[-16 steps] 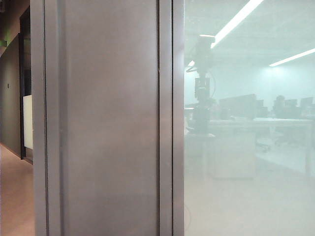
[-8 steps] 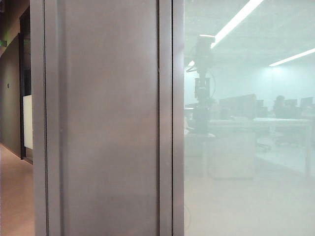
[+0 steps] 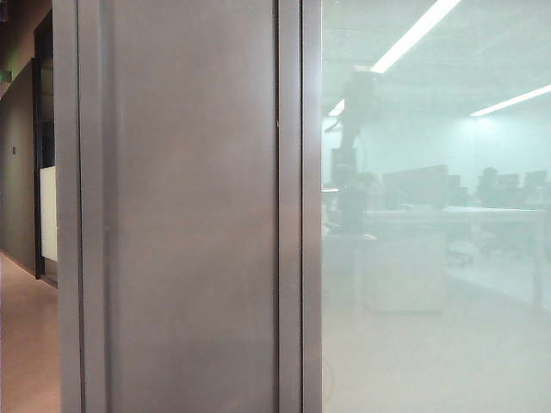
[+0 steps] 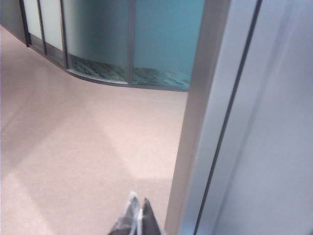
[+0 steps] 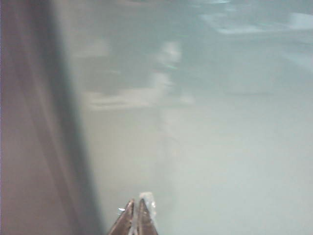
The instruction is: Raise the arm to find the leftmost switch on the wall and turn on the lights.
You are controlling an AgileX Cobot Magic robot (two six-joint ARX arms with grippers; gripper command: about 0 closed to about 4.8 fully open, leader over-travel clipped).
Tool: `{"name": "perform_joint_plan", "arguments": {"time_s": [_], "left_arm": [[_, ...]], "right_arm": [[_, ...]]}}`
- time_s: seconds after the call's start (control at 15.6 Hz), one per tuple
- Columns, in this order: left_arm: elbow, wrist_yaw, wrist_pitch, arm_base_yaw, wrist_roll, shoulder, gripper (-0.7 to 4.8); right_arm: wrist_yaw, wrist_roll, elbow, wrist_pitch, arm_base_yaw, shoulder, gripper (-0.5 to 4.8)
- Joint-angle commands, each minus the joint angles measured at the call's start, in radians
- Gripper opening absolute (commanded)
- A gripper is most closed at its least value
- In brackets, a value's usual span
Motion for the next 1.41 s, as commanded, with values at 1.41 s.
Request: {"name": "perform_joint_plan", "arguments": {"time_s": [1.41], "left_arm": [[0.002, 0.003, 0.009, 0.002, 0.0, -0.001, -0.05]], "right_arm": [[-0.011, 0.019, -0.632, 0.473, -0.134, -0.237, -0.01]]}}
